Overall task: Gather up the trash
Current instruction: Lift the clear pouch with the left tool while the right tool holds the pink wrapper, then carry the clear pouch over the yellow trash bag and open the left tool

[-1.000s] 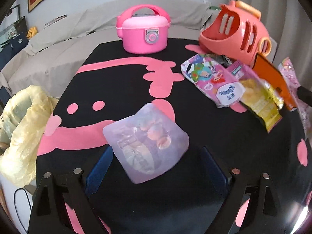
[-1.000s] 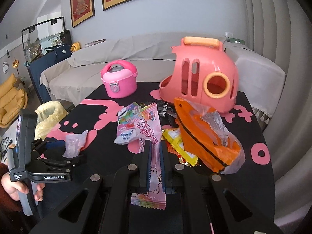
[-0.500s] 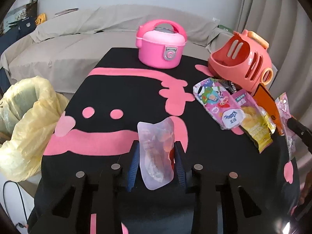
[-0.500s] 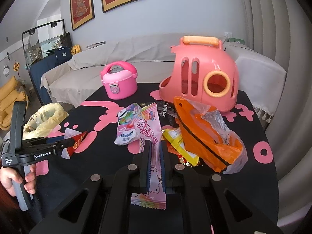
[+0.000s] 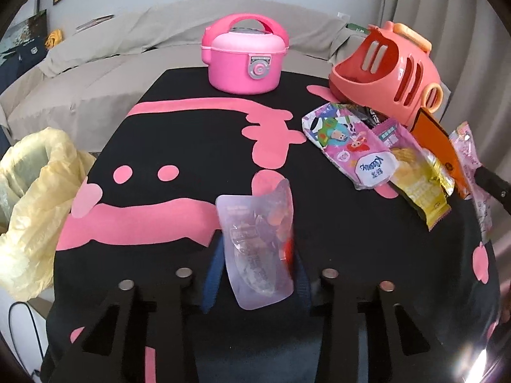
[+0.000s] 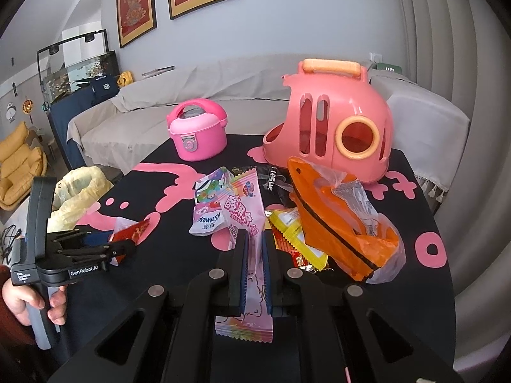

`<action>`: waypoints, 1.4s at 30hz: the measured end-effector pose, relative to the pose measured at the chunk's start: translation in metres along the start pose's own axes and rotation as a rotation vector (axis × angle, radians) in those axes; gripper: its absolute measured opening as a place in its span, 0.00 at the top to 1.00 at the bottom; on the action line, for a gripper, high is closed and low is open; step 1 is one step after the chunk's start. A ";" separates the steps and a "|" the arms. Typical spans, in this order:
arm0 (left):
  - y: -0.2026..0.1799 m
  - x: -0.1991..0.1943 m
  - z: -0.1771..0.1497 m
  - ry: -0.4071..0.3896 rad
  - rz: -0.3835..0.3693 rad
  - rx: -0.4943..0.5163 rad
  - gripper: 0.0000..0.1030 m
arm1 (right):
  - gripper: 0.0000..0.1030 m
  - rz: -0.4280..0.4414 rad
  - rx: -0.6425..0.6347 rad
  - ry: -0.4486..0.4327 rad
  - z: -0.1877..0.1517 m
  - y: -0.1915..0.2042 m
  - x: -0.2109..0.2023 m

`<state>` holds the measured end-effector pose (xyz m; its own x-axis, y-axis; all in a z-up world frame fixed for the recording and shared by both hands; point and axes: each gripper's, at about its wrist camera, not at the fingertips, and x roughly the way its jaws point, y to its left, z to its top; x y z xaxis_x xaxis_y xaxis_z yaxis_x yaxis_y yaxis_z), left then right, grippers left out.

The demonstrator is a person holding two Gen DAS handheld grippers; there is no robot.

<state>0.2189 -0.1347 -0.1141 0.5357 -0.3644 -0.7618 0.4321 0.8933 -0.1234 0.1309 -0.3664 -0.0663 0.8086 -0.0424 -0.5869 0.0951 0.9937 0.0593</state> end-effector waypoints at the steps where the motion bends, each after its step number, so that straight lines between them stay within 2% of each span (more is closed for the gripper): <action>1: 0.001 -0.002 0.001 -0.003 -0.003 0.000 0.71 | 0.92 0.001 0.001 0.001 0.000 0.000 0.000; 2: 0.002 -0.006 0.002 -0.006 -0.004 0.001 0.74 | 0.92 0.003 0.002 0.002 0.000 0.001 0.000; 7: 0.013 -0.024 0.005 -0.039 -0.001 -0.016 0.77 | 0.92 0.015 -0.023 -0.008 0.005 0.013 -0.004; 16: 0.024 -0.068 0.007 -0.129 -0.012 -0.020 0.77 | 0.92 0.023 -0.077 -0.053 0.022 0.040 -0.024; 22: 0.049 -0.108 0.009 -0.204 0.015 -0.050 0.77 | 0.92 0.060 -0.103 -0.071 0.036 0.064 -0.034; 26: 0.078 -0.142 0.010 -0.269 0.060 -0.076 0.77 | 0.92 0.111 -0.131 -0.101 0.047 0.093 -0.041; 33: 0.150 -0.200 0.001 -0.389 0.185 -0.166 0.77 | 0.92 0.226 -0.205 -0.132 0.067 0.163 -0.041; 38: 0.201 -0.227 -0.008 -0.432 0.265 -0.214 0.77 | 0.92 0.292 -0.277 -0.141 0.077 0.221 -0.034; 42: 0.245 -0.237 -0.012 -0.434 0.320 -0.250 0.77 | 0.92 0.347 -0.332 -0.131 0.086 0.269 -0.018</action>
<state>0.1893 0.1736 0.0288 0.8817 -0.0944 -0.4622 0.0450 0.9921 -0.1168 0.1922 -0.1070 0.0298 0.8281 0.3052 -0.4702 -0.3654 0.9300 -0.0398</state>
